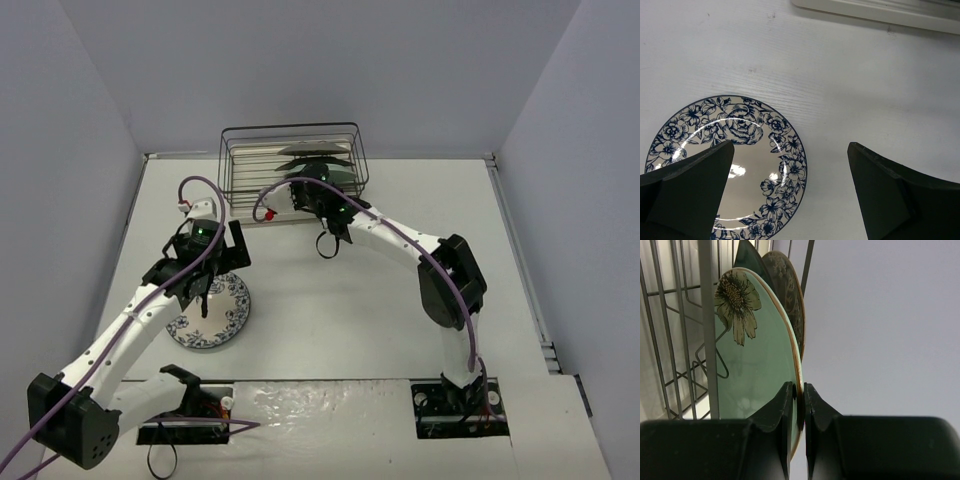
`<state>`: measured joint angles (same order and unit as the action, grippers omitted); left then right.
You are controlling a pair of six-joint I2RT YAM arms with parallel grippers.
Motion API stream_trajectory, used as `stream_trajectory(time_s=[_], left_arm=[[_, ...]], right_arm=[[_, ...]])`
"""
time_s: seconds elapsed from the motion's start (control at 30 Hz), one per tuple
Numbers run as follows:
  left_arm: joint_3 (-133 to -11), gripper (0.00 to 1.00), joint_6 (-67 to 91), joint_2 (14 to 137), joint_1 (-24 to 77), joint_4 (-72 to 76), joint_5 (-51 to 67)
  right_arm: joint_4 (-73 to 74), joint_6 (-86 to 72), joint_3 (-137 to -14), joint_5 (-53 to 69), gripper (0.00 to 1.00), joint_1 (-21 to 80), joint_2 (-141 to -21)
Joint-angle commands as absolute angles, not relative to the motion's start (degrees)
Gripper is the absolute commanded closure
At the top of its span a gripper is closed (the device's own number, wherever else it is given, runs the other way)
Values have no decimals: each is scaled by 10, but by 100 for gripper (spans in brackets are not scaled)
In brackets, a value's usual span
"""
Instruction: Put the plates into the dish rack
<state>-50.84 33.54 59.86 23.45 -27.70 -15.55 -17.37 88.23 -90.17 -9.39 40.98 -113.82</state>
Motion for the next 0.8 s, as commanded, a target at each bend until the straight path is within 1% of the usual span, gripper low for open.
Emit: stream_trajectory(time_s=[0.0, 0.1, 0.2, 0.43, 0.47, 0.5, 0.6, 0.63, 0.73, 0.77], left_arm=[[-539, 3, 327, 589, 231, -272, -169], [-539, 3, 327, 590, 231, -270, -169], [-539, 3, 329, 592, 231, -266, -166], [-540, 3, 329, 601, 231, -261, -159], [-540, 3, 327, 601, 231, -262, -159], [-540, 3, 327, 600, 231, -262, -159], [-539, 3, 325, 599, 231, -262, -159], [-539, 3, 325, 600, 231, -261, -159], [-539, 3, 324, 601, 231, -259, -156], [-539, 3, 324, 602, 231, -259, -156]], right_arm=[[-255, 863, -980, -77, 100, 374, -1128], [-263, 850, -988, -46, 100, 356, -1139], [-294, 871, -972, -17, 100, 345, -1150], [-328, 853, -972, -5, 100, 344, -1174], [-335, 850, -967, -5, 99, 344, -1174], [-339, 847, -964, -5, 96, 344, -1173], [-344, 833, -948, -5, 72, 348, -1160], [-343, 830, -943, -5, 66, 350, -1154], [-333, 823, -928, -5, 52, 356, -1128], [-328, 821, -925, -5, 49, 357, -1123]])
